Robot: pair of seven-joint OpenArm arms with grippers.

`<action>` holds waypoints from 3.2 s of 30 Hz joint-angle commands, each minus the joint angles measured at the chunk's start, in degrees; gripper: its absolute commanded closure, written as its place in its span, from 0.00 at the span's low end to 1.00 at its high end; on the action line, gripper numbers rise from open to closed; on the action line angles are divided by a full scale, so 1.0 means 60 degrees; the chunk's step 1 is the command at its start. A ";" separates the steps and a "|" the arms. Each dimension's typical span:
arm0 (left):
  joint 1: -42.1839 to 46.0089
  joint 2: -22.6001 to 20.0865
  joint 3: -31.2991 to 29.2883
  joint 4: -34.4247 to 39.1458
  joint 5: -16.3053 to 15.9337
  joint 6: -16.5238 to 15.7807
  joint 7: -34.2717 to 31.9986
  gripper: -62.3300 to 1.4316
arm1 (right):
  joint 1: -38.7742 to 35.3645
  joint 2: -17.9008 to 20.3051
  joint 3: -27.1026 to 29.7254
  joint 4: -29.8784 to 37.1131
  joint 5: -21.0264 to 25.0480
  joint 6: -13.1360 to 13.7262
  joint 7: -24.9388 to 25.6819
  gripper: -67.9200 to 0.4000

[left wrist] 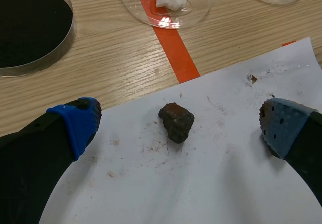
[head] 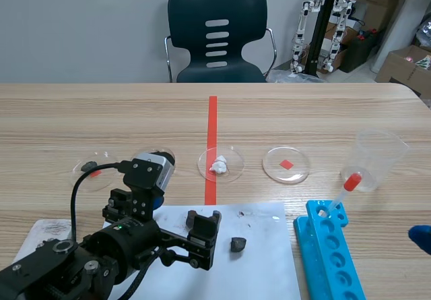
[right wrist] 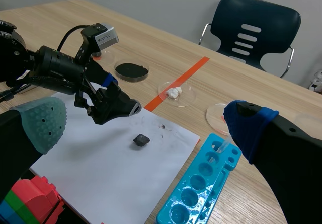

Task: Return to the home posture

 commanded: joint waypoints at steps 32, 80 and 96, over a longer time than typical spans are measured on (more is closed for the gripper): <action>-0.0102 0.0047 -0.0007 0.0197 0.0022 -0.0018 -0.0138 0.00 | 0.0040 0.0044 0.0029 0.0189 0.0029 0.0000 0.0168 0.00; 0.9366 -0.2477 -0.5945 0.7876 0.1330 0.1410 -0.2452 0.00 | 0.0040 0.0044 0.0029 0.0189 0.0029 0.0000 0.0168 0.00; 1.0666 -0.0984 -0.6579 0.7872 0.1326 0.1144 -0.3519 0.00 | 0.0040 0.0044 0.0029 0.0189 0.0029 0.0000 0.0168 0.00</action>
